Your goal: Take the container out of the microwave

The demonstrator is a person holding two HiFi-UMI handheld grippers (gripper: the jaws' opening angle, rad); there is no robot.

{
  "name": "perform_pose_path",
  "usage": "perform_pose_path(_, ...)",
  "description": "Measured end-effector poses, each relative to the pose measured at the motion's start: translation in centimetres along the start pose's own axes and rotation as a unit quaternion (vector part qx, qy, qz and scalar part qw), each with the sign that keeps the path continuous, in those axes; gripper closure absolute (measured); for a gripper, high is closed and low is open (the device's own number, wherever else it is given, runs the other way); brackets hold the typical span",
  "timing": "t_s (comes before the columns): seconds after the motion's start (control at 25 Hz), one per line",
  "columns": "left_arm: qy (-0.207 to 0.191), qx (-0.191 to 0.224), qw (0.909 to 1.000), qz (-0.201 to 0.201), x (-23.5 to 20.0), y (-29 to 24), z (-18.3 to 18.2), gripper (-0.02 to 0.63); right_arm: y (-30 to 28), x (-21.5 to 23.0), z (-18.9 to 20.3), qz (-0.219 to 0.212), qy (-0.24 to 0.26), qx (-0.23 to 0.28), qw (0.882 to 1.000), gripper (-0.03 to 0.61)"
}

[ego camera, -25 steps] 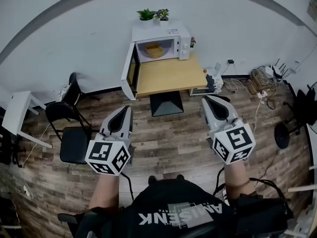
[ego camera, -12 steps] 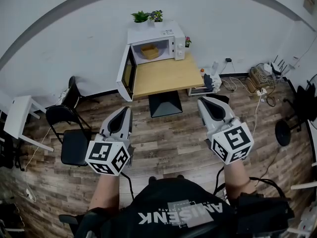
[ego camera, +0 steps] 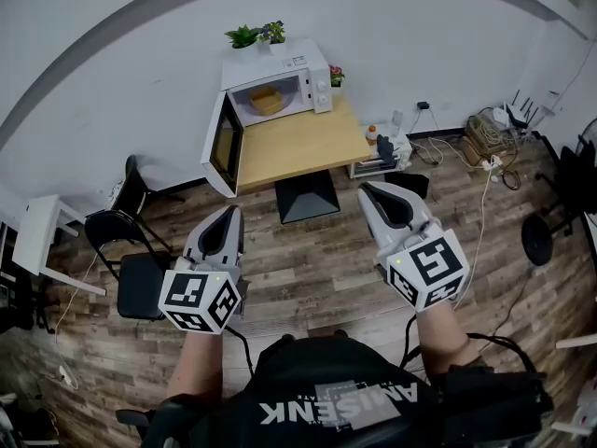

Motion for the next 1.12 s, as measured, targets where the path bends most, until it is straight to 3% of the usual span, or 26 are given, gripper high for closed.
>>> perform_pose_path(0.16, -0.018, -0.002, 0.9998, 0.002, 1.0, -0.9, 0.2, 0.612, 0.7, 1.2, 0.9, -0.006, -0.002, 0.000, 1.000, 0.568)
perform_pose_path(0.4, -0.002, -0.005, 1.0000, -0.001, -0.2, -3.0, 1.3, 0.612, -1.6, 2.6, 1.7, -0.014, -0.003, 0.001, 1.000, 0.568)
perform_pose_path(0.72, 0.000, 0.005, 0.9999, 0.015, -6.1, -7.8, 2.5, 0.612, -8.5, 4.1, 3.6, 0.002, 0.004, -0.012, 1.000, 0.568)
perform_pose_path(1.12, 0.007, 0.001, 0.9995, 0.031, -14.3, -14.9, 2.7, 0.612, -19.4, 5.6, 5.3, -0.013, 0.015, -0.041, 0.999, 0.568)
Point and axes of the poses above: the fingertips, and each gripper's own axes: y backward along the fingers, x to its right, z out of its underside, the point moved 5 cm from there along y, backward along the fingers, and after that the axes turned 15 degrees about x, right-handed, at the moved point
